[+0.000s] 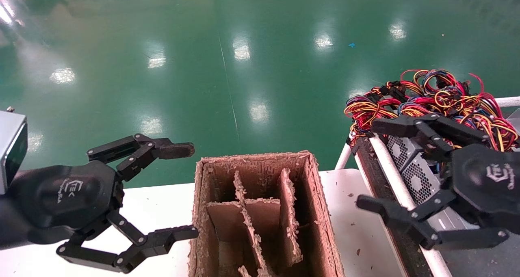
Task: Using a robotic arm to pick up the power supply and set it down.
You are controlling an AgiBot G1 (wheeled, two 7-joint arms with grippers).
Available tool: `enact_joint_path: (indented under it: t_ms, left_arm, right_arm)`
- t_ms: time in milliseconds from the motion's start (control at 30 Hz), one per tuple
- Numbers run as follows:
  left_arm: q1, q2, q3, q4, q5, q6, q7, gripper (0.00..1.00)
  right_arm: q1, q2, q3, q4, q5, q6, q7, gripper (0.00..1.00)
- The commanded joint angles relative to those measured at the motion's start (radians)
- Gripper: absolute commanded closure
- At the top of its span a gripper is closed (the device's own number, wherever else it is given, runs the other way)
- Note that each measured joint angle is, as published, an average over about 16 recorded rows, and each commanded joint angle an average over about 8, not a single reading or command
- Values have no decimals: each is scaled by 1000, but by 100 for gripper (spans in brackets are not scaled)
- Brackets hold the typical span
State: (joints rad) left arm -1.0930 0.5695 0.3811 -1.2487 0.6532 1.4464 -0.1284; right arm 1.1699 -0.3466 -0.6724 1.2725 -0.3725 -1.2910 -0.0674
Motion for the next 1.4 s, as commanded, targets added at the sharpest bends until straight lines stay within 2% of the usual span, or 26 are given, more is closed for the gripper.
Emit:
enact_joint_path:
  t_ms: [33, 600, 800, 967, 1400]
  left_arm:
    - [0, 0, 0, 0, 0, 0, 0, 0]
    - [0, 0, 0, 0, 0, 0, 0, 0]
    - [0, 0, 0, 0, 0, 0, 0, 0]
    - [0, 0, 0, 0, 0, 0, 0, 0]
    - [0, 0, 0, 0, 0, 0, 0, 0]
  right_arm:
    - [-8, -23, 35, 1, -32, -18, 22, 0]
    - [-80, -221, 328, 10, -299, -171, 213, 0]
    - [-98, -271, 403, 11, -367, -210, 259, 0]
    - [-103, -285, 424, 12, -387, -221, 267, 0]
    - [-99, -271, 403, 11, -368, -210, 259, 0]
